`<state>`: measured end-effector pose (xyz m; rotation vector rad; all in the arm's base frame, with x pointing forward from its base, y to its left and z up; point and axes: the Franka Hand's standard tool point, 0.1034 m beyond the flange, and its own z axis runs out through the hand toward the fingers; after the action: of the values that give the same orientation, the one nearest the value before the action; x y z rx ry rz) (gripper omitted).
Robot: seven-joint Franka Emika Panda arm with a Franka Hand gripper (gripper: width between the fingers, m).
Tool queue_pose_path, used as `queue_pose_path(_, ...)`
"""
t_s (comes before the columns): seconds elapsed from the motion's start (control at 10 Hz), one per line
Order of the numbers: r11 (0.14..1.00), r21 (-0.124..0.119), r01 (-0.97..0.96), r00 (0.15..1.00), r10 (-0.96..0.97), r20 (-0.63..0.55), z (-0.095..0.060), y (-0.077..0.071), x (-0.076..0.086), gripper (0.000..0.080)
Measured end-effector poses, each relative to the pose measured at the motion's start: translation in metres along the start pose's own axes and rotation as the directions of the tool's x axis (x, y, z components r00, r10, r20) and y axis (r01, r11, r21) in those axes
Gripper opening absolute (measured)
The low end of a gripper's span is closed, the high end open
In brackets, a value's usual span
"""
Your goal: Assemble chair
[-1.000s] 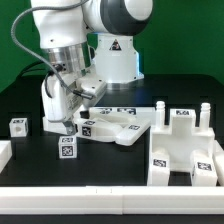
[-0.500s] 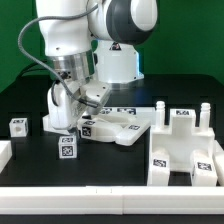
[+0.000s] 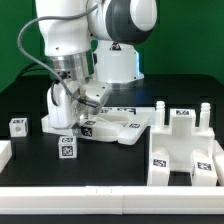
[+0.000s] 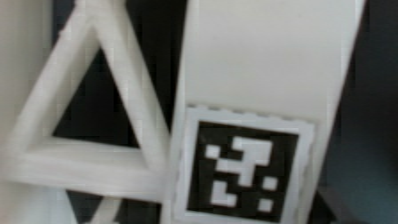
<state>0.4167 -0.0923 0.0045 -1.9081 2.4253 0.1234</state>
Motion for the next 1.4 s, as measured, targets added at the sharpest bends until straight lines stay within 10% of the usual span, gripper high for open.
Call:
queue_pose_path(0.2, 1.000, -0.002, 0.011, 1.000, -0.010, 0.029, -0.009, -0.003, -0.008, 0.0307)
queue_pose_path(0.6, 0.968, 0.053, 0.245, 0.965, -0.249, 0.081, -0.076, -0.028, -0.058, 0.0307)
queue_pose_path(0.9, 0.905, 0.061, 0.421, 0.902, -0.425, 0.081, -0.076, -0.029, -0.061, 0.0307)
queue_pose_path(1.0, 0.888, 0.059, 0.456, 0.884, -0.460, 0.083, -0.077, -0.029, -0.063, 0.0307)
queue_pose_path(1.1, 0.808, 0.008, 0.589, 0.803, -0.587, 0.100, -0.089, -0.033, -0.070, 0.0307)
queue_pose_path(1.4, 0.597, -0.008, 0.802, 0.595, -0.797, 0.105, -0.132, -0.071, -0.127, 0.0307)
